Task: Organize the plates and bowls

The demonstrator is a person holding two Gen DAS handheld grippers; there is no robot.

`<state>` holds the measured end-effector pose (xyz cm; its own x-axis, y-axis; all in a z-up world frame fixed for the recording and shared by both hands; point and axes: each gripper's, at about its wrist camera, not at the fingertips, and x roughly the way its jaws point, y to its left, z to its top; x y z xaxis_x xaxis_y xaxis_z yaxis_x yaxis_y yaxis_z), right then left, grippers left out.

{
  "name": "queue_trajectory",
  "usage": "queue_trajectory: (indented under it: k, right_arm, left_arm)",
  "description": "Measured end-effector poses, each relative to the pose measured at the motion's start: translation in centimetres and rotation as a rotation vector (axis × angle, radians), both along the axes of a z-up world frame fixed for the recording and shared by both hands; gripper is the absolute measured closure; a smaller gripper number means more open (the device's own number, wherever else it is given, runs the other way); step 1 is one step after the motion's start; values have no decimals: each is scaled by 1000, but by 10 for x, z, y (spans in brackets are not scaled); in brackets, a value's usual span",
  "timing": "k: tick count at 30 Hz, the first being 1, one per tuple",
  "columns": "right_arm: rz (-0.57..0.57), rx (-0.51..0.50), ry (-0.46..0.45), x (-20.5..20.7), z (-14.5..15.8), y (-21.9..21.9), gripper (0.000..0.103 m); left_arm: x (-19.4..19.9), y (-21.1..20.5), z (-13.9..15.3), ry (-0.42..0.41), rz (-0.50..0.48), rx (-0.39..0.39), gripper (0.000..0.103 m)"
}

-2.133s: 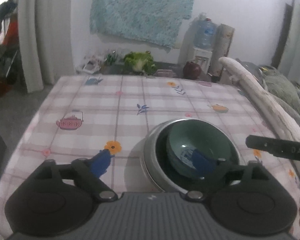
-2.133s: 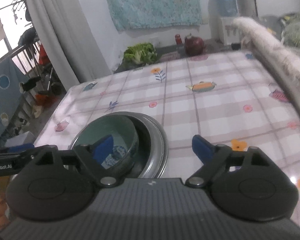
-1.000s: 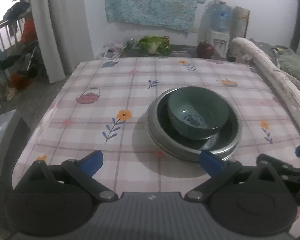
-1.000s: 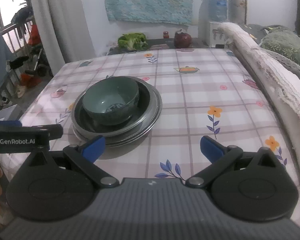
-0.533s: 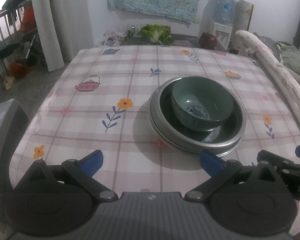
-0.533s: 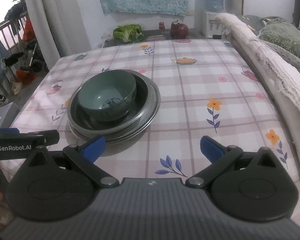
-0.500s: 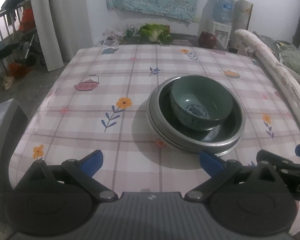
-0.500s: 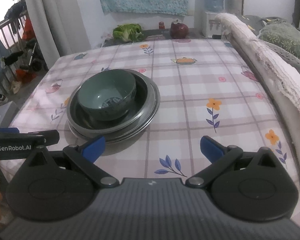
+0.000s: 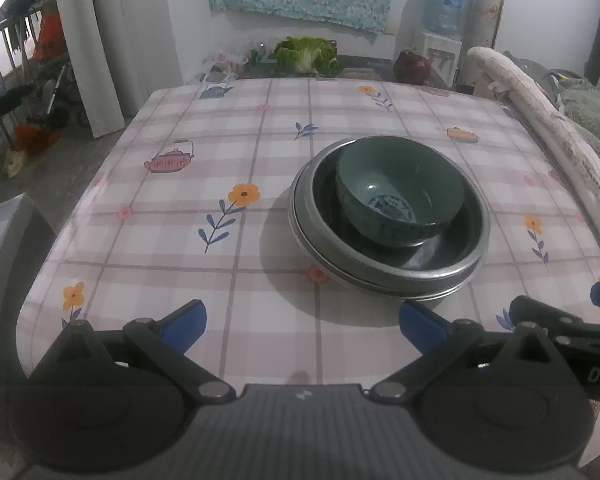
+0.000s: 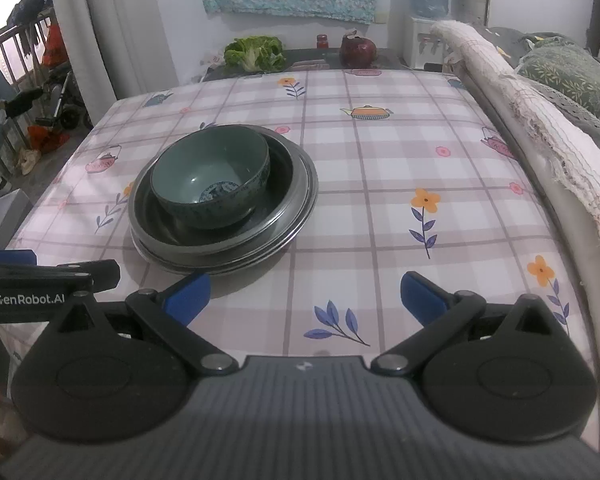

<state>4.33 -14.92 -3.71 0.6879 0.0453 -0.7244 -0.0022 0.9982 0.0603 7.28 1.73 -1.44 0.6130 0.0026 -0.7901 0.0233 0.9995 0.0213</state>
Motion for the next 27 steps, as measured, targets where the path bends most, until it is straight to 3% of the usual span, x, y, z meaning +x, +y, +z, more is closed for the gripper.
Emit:
queue_trajectory:
  k: [27]
  right_arm:
    - [6,12,17,0,-4,-1,1]
  left_arm:
    - [-1,-4,-2,9,-11,0,0]
